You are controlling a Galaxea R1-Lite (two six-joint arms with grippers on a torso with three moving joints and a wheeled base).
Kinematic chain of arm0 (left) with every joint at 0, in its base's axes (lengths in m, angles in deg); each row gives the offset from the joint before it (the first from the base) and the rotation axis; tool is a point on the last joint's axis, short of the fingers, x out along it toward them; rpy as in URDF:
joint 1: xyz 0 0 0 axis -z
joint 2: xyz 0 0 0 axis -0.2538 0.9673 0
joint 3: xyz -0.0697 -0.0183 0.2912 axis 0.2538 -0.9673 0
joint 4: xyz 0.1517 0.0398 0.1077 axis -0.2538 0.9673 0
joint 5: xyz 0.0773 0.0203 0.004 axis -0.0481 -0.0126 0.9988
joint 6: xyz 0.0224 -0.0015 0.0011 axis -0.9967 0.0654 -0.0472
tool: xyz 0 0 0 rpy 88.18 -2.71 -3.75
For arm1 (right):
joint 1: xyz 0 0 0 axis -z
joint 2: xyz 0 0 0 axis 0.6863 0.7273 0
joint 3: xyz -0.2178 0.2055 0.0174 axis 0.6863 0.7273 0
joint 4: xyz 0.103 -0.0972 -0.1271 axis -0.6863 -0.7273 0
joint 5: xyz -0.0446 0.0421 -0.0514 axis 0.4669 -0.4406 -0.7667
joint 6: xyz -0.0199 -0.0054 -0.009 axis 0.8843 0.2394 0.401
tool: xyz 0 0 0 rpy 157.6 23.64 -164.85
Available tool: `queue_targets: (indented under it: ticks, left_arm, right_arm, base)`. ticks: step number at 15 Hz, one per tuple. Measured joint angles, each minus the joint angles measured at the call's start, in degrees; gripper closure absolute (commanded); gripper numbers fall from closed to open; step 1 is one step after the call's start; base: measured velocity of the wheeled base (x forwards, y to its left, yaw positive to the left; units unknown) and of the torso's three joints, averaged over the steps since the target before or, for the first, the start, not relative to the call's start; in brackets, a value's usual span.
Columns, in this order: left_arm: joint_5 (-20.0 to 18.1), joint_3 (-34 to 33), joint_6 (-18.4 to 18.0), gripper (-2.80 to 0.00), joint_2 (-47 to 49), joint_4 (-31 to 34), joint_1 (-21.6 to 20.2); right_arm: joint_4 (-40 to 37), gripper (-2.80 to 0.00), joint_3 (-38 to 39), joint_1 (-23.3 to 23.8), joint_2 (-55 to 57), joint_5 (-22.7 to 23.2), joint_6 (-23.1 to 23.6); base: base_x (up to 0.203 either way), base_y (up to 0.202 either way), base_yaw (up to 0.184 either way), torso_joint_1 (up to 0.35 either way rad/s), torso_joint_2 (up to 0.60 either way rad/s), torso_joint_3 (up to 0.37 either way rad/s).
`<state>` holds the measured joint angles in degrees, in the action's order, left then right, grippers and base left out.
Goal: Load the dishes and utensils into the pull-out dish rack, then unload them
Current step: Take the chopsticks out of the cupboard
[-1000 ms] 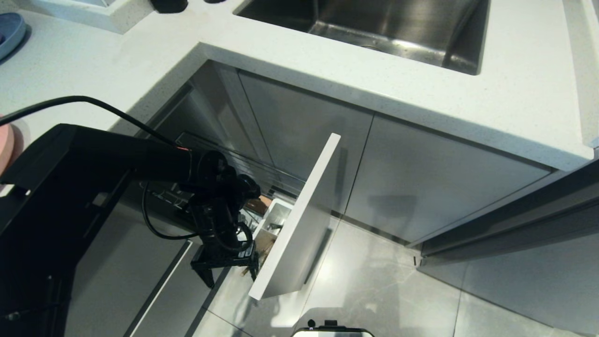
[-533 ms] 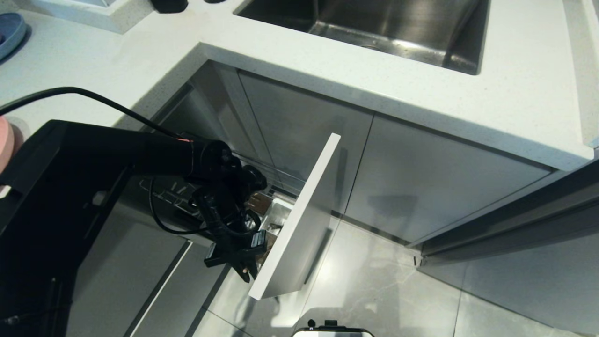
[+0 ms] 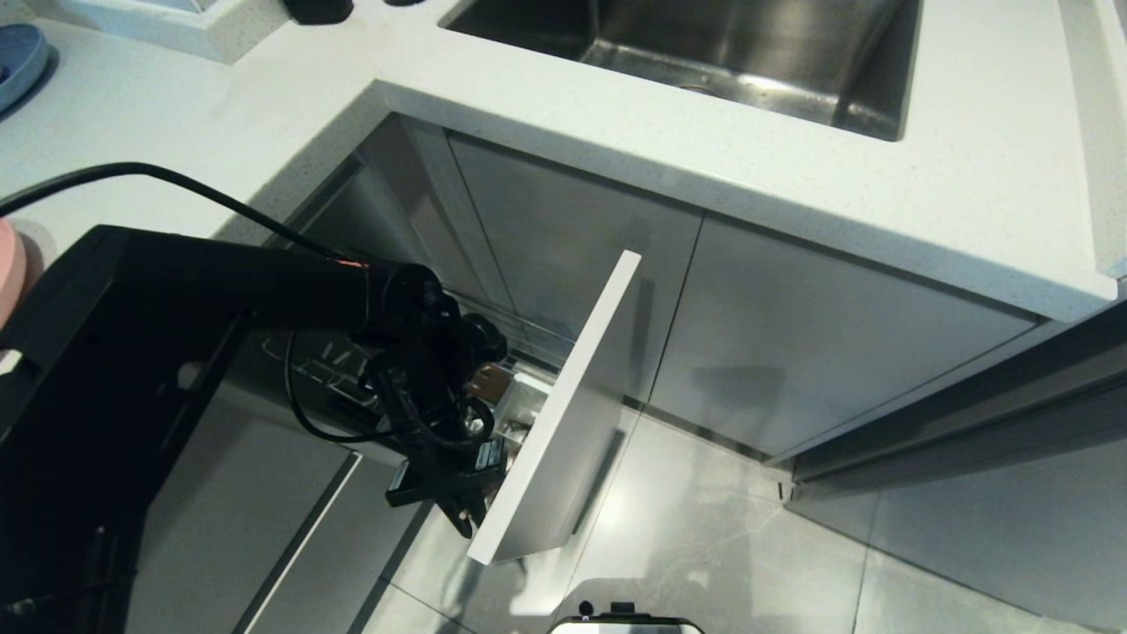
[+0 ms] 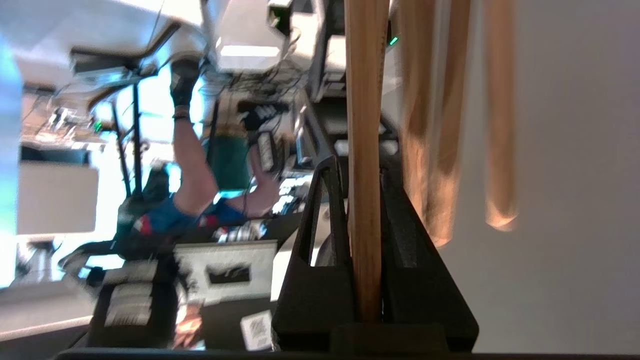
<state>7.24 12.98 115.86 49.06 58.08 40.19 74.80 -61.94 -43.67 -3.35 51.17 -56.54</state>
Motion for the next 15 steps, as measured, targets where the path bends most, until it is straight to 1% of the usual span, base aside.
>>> queue_targets:
  ticks: [2,4,6,9,12,15]
  left_arm:
    - [1.4,0.1,-1.0,0.0,-0.9,2.3,0.0]
    - [3.3,0.0,-3.0,0.0,-2.4,5.1,-0.2]
    - [3.6,0.0,-3.5,0.0,-4.2,6.2,-0.2]
    - [3.4,-0.2,-3.5,0.0,-7.0,7.0,0.4]
    - [2.7,0.0,-3.5,0.0,-10.0,9.3,1.8]
    - [0.0,0.0,-3.8,0.0,-12.5,12.1,2.7]
  right_arm:
    - [0.0,0.0,0.0,0.0,0.0,0.0,0.0]
    - [0.0,0.0,0.0,0.0,0.0,0.0,0.0]
    - [0.0,0.0,0.0,0.0,0.0,0.0,0.0]
    - [0.0,0.0,0.0,0.0,0.0,0.0,0.0]
    - [0.0,0.0,0.0,0.0,0.0,0.0,0.0]
    - [0.0,0.0,0.0,0.0,0.0,0.0,0.0]
  base:
    - [0.0,0.0,0.0,0.0,0.0,0.0]
    - [0.0,0.0,0.0,0.0,0.0,0.0]
    - [0.0,0.0,0.0,0.0,0.0,0.0]
    - [0.0,0.0,0.0,0.0,0.0,0.0]
    - [0.0,0.0,0.0,0.0,0.0,0.0]
    - [0.0,0.0,0.0,0.0,0.0,0.0]
